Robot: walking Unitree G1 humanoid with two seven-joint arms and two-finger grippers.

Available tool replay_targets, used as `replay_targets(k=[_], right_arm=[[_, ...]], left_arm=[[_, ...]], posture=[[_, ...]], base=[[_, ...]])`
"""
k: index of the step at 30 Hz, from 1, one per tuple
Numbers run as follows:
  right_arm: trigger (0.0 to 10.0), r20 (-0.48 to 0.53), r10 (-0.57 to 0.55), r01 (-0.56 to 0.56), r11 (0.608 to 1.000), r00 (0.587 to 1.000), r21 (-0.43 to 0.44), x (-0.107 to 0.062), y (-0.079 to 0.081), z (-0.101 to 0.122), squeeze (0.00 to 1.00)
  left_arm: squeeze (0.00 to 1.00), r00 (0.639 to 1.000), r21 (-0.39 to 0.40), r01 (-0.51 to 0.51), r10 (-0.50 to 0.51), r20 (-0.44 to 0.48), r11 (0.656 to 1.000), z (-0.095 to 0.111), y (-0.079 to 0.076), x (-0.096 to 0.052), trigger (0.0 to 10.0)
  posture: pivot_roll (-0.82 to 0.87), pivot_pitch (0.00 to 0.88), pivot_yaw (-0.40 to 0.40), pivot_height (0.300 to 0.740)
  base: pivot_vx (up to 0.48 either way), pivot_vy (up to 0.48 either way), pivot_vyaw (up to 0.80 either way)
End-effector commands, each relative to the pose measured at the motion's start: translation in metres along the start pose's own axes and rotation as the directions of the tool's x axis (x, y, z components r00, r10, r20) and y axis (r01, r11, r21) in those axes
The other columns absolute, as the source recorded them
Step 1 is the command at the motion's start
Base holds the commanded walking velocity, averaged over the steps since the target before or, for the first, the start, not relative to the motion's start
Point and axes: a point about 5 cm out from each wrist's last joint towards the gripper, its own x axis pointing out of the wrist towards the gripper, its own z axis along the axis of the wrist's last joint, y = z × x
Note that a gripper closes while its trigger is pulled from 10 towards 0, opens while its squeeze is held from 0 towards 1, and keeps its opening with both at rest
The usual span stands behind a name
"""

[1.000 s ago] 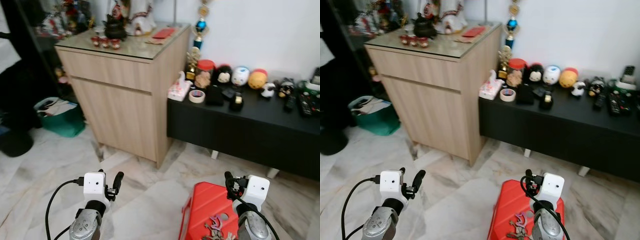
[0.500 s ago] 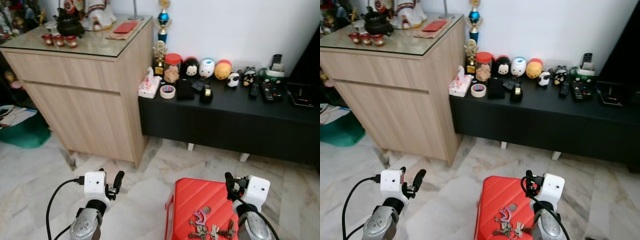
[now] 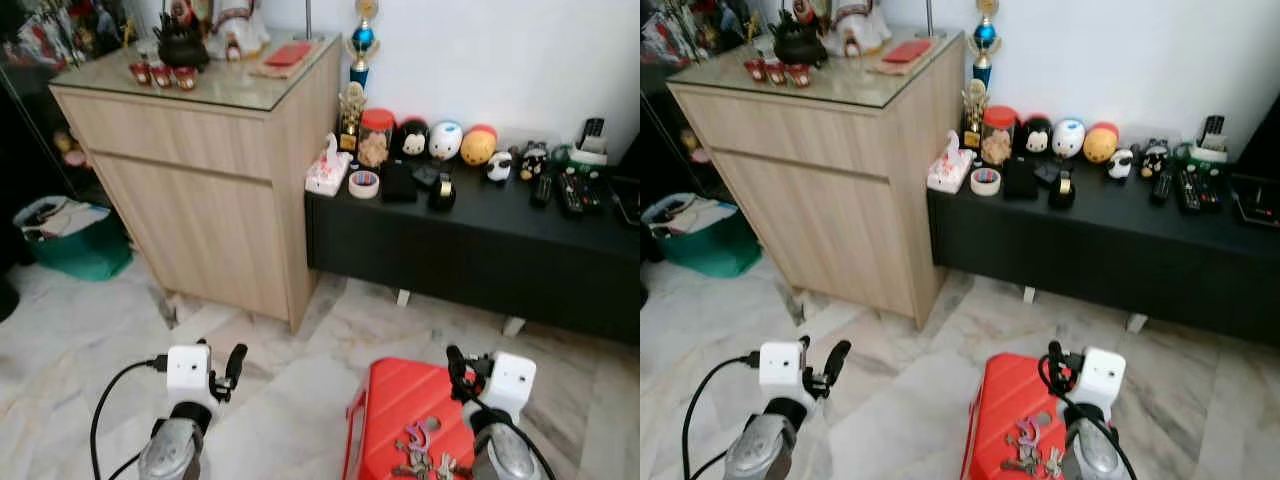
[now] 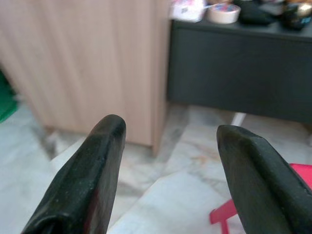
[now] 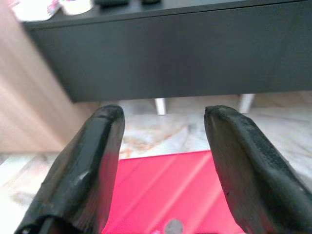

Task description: Hang keys on a hook

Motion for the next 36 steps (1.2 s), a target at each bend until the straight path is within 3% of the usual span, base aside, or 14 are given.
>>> replay_targets(k=[1,15,18,36], right_arm=[[10.0,-0.016,-0.011,0.011,1.0,1.0,0.005,-0.0007,-0.0031,-0.0027,0.0],[10.0,-0.016,-0.003,0.003,1.0,1.0,0.0,0.0006,-0.0035,-0.0052,0.0],[10.0,-0.023,-0.005,0.006,1.0,1.0,0.018,0.0007,-0.0031,-0.0064,0.0],[10.0,0.029,0.008,-0.008,1.0,1.0,-0.006,0.0021,-0.0027,-0.0005,0.0]], left_arm=[[0.0,1.0,-0.009,0.008,-0.008,0.019,1.0,0.0049,-0.002,0.0019,10.0],[0.0,1.0,0.025,0.023,-0.023,0.016,0.999,0.0044,-0.0046,0.0026,10.0],[0.0,1.0,0.013,0.016,-0.017,0.013,1.0,0.0039,-0.0049,0.0024,10.0],[0.0,0.999,-0.015,0.014,-0.014,0.04,1.0,0.0063,-0.0055,0.0036,10.0]], posture=[[0.01,0.0,0.012,0.74],[0.01,0.0,0.011,0.74],[0.01,0.0,0.011,0.74],[-0.01,0.0,0.024,0.74]], base=[[0.0,0.0,-0.58],[0.0,-0.072,-0.2],[0.0,-0.48,0.0],[0.0,0.0,0.0]])
